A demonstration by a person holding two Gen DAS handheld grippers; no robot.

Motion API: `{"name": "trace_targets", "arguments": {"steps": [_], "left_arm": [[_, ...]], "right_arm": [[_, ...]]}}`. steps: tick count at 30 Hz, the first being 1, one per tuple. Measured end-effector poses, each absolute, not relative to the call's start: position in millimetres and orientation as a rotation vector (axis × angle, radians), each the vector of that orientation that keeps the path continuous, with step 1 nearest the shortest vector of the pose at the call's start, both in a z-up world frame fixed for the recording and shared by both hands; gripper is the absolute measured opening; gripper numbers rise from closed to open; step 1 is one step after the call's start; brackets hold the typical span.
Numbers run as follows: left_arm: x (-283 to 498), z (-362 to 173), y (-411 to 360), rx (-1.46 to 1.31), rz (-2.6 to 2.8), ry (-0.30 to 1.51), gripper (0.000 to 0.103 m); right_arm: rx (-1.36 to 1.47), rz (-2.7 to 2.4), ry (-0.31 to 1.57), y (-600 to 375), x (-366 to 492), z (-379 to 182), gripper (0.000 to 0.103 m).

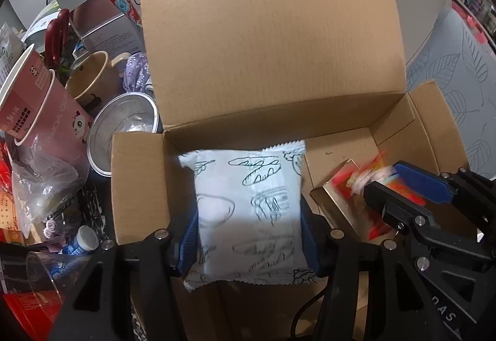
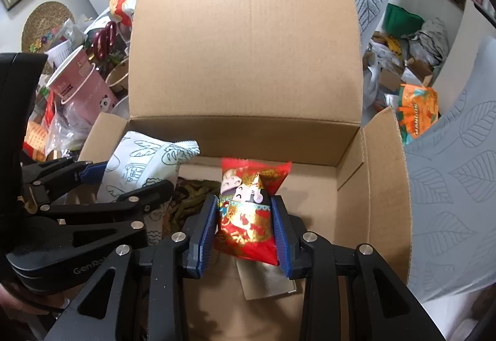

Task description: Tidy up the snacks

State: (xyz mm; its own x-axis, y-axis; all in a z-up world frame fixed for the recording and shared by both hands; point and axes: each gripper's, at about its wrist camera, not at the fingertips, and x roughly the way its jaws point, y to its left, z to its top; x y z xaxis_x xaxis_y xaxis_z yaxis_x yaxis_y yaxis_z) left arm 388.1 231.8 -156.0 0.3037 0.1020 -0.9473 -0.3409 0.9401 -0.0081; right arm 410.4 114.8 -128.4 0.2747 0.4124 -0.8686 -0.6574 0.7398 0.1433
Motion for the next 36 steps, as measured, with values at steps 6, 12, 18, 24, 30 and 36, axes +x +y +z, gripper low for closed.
{"name": "trace_targets", "arguments": {"steps": [6,12,18,24,30,36], "left_arm": [[381.1,-140.5,227.3,-0.190,0.328,1.206,0.064],[366.3,-111.6,219.7,-0.172,0.332,1.162,0.065],[346.7,-73.9,212.1,-0.160,0.335,1.095,0.065],[319.7,-29.6,195.4,-0.149,0.328,1.016,0.065],[286.1,10.0,176.5,-0.144,0.314,0.942,0.065],[248.5,37.7,153.5,-0.139,0.295,0.885,0.065]], "right_arm": [[-0.263,0.695,1.071,104.1,404.5,-119.9,0.050],[-0.257,0.697,1.037,99.1,389.2,-96.9,0.050],[-0.245,0.699,0.973,88.4,367.8,-61.0,0.050],[-0.232,0.698,0.895,73.7,338.2,-21.0,0.050],[-0.217,0.688,0.820,52.1,304.6,14.3,0.050],[-0.201,0.676,0.763,27.5,264.5,41.2,0.050]]}}
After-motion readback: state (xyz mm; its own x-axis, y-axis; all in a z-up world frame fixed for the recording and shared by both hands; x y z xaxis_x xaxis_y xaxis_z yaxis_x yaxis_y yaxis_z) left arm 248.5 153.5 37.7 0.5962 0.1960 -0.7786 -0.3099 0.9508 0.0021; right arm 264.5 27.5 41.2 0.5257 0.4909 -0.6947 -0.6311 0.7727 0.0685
